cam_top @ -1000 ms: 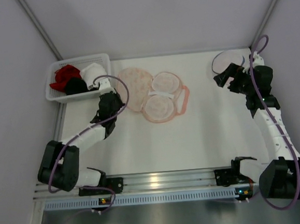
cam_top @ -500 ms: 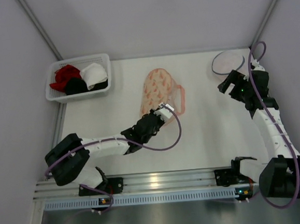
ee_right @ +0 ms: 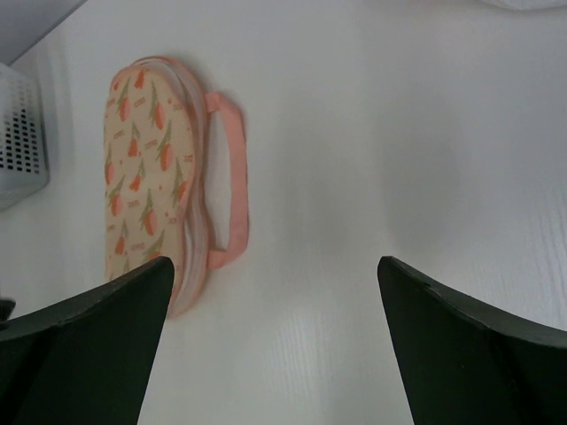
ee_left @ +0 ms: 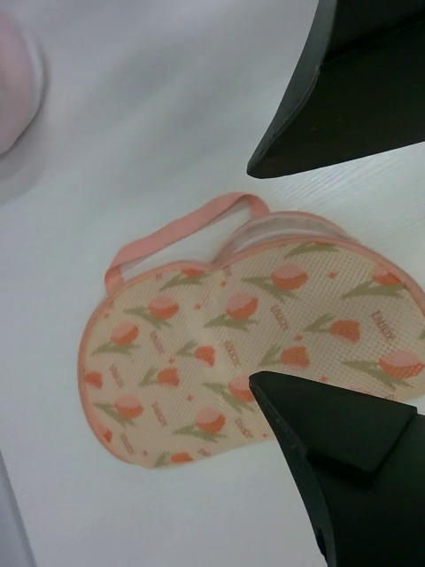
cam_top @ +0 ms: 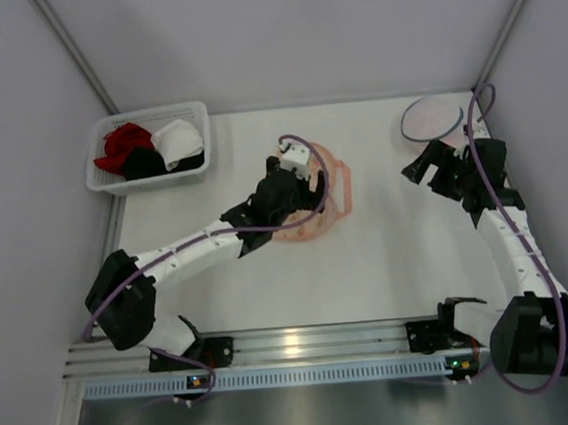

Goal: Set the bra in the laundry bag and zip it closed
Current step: Close the laundry bag at the center of the board, then move the laundry bag to the center of the board.

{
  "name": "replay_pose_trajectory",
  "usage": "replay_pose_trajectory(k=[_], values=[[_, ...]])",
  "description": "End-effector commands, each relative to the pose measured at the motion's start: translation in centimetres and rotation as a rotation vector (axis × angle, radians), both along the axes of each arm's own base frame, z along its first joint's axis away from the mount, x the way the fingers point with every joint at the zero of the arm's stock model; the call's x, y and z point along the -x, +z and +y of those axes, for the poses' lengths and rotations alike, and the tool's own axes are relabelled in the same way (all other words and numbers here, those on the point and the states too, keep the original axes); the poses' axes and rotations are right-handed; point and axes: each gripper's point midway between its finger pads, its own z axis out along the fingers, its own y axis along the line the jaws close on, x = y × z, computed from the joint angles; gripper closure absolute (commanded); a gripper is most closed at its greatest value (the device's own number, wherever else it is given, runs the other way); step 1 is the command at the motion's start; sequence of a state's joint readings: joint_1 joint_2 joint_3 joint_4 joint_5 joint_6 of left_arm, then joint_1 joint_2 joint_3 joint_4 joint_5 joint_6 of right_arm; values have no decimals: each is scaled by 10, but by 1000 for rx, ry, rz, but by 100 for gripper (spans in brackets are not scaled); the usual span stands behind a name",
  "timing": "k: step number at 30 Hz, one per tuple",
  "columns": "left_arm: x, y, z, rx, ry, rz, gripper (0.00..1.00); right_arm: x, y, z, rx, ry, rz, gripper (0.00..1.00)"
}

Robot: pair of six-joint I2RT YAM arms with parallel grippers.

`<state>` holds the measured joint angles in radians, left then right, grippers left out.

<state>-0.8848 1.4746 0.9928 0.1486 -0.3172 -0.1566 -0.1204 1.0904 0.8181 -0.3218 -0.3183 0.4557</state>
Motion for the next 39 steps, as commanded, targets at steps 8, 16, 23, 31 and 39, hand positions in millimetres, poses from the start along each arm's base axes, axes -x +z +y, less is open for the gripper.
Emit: replay_pose_trajectory(k=[8,16,23,31,39], values=[[-17,-76,69,147,215,395,10,-15,40,12,-2,84,-210,1],[-43,-114,47,58,252,397,61,-23,41,20,-23,122,-234,1],[-76,-152,31,-144,379,325,76,-33,42,22,-43,126,-246,1],[-138,-152,17,-133,416,277,77,-47,43,27,-52,151,-259,1],[-132,-13,16,-33,234,142,24,-54,87,34,-9,202,-387,1]])
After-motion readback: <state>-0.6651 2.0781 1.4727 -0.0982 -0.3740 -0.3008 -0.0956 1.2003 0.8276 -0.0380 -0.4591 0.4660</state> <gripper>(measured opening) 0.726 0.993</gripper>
